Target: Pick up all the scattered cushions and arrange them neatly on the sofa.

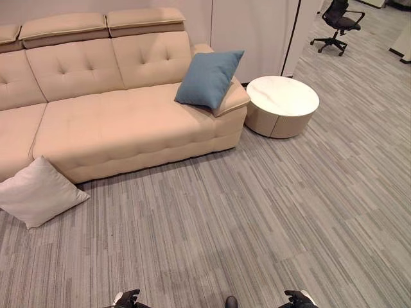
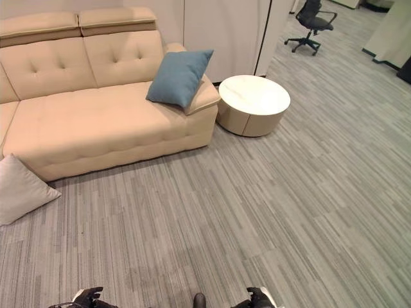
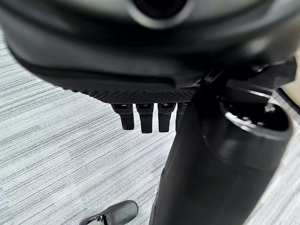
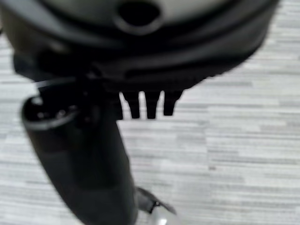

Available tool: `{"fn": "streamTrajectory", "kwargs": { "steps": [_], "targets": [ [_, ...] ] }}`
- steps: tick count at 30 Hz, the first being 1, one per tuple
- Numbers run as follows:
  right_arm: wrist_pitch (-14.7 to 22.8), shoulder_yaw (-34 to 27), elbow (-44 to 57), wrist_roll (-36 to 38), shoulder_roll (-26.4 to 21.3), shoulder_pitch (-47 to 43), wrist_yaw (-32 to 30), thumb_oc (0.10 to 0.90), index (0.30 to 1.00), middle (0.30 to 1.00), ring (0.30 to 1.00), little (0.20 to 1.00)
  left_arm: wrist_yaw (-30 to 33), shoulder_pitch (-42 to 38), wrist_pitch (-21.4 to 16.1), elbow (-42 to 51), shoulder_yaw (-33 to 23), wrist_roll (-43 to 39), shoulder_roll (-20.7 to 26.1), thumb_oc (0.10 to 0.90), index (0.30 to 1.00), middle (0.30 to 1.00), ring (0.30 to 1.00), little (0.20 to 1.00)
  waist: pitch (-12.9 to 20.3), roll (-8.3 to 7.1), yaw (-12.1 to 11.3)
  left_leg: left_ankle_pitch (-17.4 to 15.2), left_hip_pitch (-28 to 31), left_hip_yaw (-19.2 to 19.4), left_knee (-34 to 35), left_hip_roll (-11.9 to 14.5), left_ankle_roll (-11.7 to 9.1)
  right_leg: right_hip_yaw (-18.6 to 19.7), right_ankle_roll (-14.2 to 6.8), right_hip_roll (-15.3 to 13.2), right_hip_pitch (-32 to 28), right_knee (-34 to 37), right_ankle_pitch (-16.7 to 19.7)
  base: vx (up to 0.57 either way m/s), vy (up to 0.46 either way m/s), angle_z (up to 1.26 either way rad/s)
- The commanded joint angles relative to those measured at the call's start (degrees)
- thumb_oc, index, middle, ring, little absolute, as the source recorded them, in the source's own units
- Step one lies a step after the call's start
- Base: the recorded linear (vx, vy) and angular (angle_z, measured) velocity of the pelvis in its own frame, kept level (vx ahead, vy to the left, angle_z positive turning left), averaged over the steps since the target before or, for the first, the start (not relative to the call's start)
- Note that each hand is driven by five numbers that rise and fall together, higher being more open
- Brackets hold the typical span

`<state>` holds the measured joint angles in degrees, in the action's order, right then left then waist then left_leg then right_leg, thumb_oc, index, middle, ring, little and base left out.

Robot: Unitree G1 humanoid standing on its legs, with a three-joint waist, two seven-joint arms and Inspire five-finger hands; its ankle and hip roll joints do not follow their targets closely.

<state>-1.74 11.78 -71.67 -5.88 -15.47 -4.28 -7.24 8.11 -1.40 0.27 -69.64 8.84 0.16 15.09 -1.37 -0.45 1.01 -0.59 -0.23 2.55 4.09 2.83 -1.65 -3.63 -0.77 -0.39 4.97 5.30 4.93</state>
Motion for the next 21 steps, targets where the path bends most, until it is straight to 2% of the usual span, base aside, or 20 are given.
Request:
{"fn": "streamTrajectory", "kwargs": {
  "steps": [1, 6, 8, 11, 12, 15, 16, 17, 19, 21],
  "targets": [
    [0.63, -0.41, -1.39, 0.83, -3.43, -0.99, -1.96, 0.8, 0.9, 0.9, 0.9, 0.9, 0.85, -3.3, -1.06, -0.11, -0.23, 0.99, 0.47, 0.8, 0.9, 0.9, 0.9, 0.9, -1.01, -2.19, 0.66, -0.11, -0.82, 0.82, -9.06, -0.64, -0.16, 4.2, -0.99, 1.49, -0.84, -3.53, -1.43, 0.12, -0.125, 0.1],
    [0.44, -0.48, -0.64, 1.38, -3.99, -0.8, -2.18, 0.8, 0.9, 0.9, 0.9, 0.9, 0.66, -4.23, -1.2, 1.7, 0.78, 0.95, 0.9, 0.8, 0.9, 0.9, 0.9, 0.9, -4.56, -4.42, 0.5, -1.49, -8.43, 1.78, -26.15, -1.6, -0.24, 4.94, -0.11, -0.11, -1.14, -7.19, -0.26, 0.04, -0.097, 0.33],
    [0.16, -0.58, -0.56, 1.94, -4.09, -1.22, -2.24, 0.8, 0.9, 0.9, 0.9, 0.9, 0.63, -4.6, -1.32, 1.93, 1.13, 1.0, 0.9, 0.8, 0.9, 0.9, 0.9, 0.9, -5.25, -5.1, 0.23, -1.88, -12.37, 3.25, -29.0, -1.46, 0.02, 5.52, 0.37, -0.54, -2.25, -7.04, 0.03, 0.14, -0.051, 0.26],
    [0.2, -0.66, -0.4, 1.87, -4.21, -1.31, -2.2, 0.8, 0.9, 0.9, 0.9, 0.9, 0.49, -4.32, -1.29, 1.62, 1.03, 1.21, 0.86, 0.8, 0.9, 0.9, 0.9, 0.9, -4.36, -5.27, -0.1, -2.27, -13.5, 3.66, -24.4, -1.87, 0.15, 6.34, 0.15, -0.37, -3.79, -5.46, -0.02, 0.19, 0.024, 0.08],
    [0.29, -0.55, -0.53, 1.46, -4.21, -1.02, -2.22, 0.8, 0.9, 0.9, 0.9, 0.9, 0.38, -3.75, -1.25, 1.21, 0.8, 1.43, 1.04, 0.8, 0.9, 0.9, 0.9, 0.9, -3.36, -4.97, -0.61, -1.03, -13.17, 3.33, -15.98, -2.25, -0.31, 7.03, -0.47, 0.09, -4.79, -4.21, 0.38, 0.29, 0.07, -0.02],
    [0.37, -0.59, -0.51, 1.3, -4.18, -1.09, -2.35, 0.8, 0.9, 0.9, 0.9, 0.9, 0.42, -3.57, -1.36, 1.01, 0.62, 1.58, 1.12, 0.8, 0.9, 0.9, 0.9, 0.9, -3.14, -4.82, -0.99, 1.1, -12.79, 3.14, -11.3, -2.45, -0.67, 7.49, -0.64, 0.28, -5.99, -3.38, 0.38, 0.21, 0.076, -0.05],
    [0.5, -0.42, -0.39, 1.21, -4.03, -1.29, -2.32, 0.8, 0.9, 0.9, 0.9, 0.9, 0.51, -3.54, -1.59, 0.64, 0.35, 1.6, 1.35, 0.8, 0.9, 0.9, 0.9, 0.9, -2.97, -4.75, -1.65, 3.3, -13.94, 2.97, -7.63, -2.64, -1.21, 7.98, -0.79, 0.52, -7.25, -2.78, 0.67, 0.25, 0.12, -0.08],
    [0.62, -0.38, -0.28, 1.08, -3.82, -1.16, -2.18, 0.8, 0.9, 0.9, 0.9, 0.9, 0.13, -3.04, -1.57, 0.3, -0.15, 1.6, 1.36, 0.8, 0.9, 0.9, 0.9, 0.9, -2.37, -4.51, -1.92, 3.49, -12.52, 2.58, -4.38, -2.55, -1.34, 8.16, -0.8, 0.57, -7.7, -2.74, 0.15, 0.44, 0.236, -0.17],
    [0.51, -0.11, -0.66, 0.3, -3.0, -0.62, -1.58, 0.8, 0.9, 0.9, 0.9, 0.9, -0.11, -1.52, -1.16, -1.19, -1.73, 2.04, 1.47, 0.8, 0.9, 0.9, 0.9, 0.9, 0.16, -5.07, -2.46, 3.33, -11.05, 0.99, -6.1, -3.86, -1.95, 7.75, -0.56, -1.51, -7.53, -5.08, -0.23, 0.46, 0.29, -0.68],
    [0.4, -0.07, -0.9, -0.15, -2.73, -0.56, -1.41, 0.8, 0.9, 0.9, 0.9, 0.9, -0.17, -1.47, -1.08, -1.56, -2.23, 1.97, 1.77, 0.8, 0.9, 0.9, 0.9, 0.9, 0.55, -5.1, -2.94, 2.95, -9.94, 0.8, -6.24, -4.53, -1.89, 7.29, -0.3, -2.33, -7.4, -8.0, -0.74, 0.24, 0.178, -0.52]
  ]
}}
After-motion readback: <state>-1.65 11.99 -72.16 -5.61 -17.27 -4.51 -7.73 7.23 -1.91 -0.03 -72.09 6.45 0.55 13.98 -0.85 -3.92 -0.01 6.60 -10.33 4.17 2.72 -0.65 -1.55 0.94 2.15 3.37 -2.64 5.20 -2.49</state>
